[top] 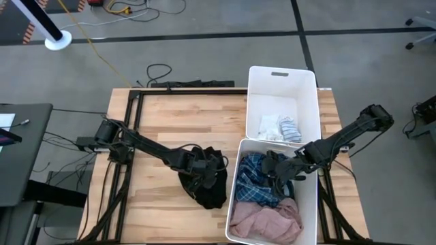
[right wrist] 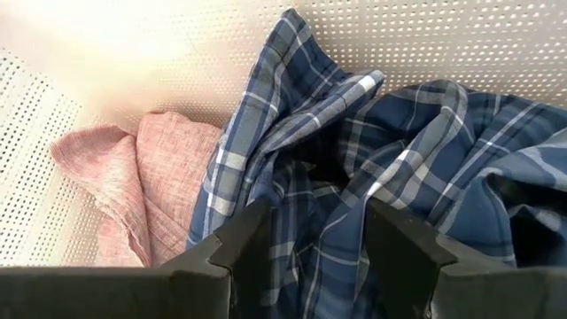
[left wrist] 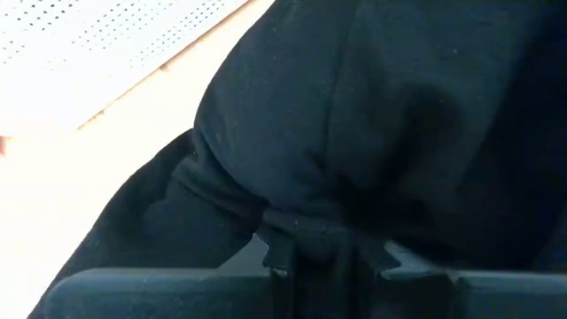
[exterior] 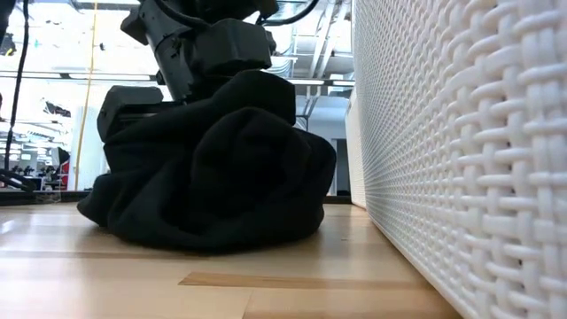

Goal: Sort clothes
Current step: Put the blue striped polo in the bottom laundry bin, then put the black jacket in the bottom laundry bin

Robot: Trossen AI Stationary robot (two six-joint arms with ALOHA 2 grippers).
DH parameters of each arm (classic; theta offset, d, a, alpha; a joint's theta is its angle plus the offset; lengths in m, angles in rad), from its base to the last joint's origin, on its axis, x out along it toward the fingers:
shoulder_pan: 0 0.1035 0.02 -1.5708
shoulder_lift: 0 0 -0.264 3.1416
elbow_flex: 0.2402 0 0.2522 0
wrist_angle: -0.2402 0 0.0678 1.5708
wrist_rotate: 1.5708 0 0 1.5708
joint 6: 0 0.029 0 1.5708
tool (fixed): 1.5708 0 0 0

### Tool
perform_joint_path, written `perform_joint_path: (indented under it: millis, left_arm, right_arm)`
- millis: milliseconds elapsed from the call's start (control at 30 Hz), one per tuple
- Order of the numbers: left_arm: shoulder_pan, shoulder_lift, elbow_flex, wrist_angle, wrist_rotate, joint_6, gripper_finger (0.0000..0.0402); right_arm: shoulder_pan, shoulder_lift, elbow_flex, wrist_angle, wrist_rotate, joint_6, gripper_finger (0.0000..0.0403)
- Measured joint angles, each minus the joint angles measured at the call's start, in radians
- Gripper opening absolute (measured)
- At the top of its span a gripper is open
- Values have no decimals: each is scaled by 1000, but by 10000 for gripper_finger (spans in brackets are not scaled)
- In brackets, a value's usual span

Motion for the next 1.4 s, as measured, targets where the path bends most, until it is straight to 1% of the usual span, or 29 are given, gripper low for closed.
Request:
perform_joint_path:
  millis: [100,267,467,633,900,1300,1400]
  left_arm:
    - [-3,0,0,-1,-6,-10,35]
    - [-18,-45,-2,-6,-57,-41,35]
    - [-30,-145,-9,-60,-96,-81,35]
    - [-38,-224,-9,-94,-149,-128,35]
    - [-71,-327,-7,-101,-231,-164,35]
    - [-119,-503,-5,-103,-397,-191,35]
    - [-128,-550,-5,-95,-425,-196,35]
  right_arm:
    - [2,0,0,1,0,5,196]
    - [3,0,0,2,0,4,196]
    - [3,-4,1,8,-4,-18,196]
    - [16,-5,30,4,-5,-55,196]
    - [28,-5,103,-30,-5,-114,196]
    - [28,-5,170,-37,3,-227,196]
    - [28,-5,187,-38,15,-266,196]
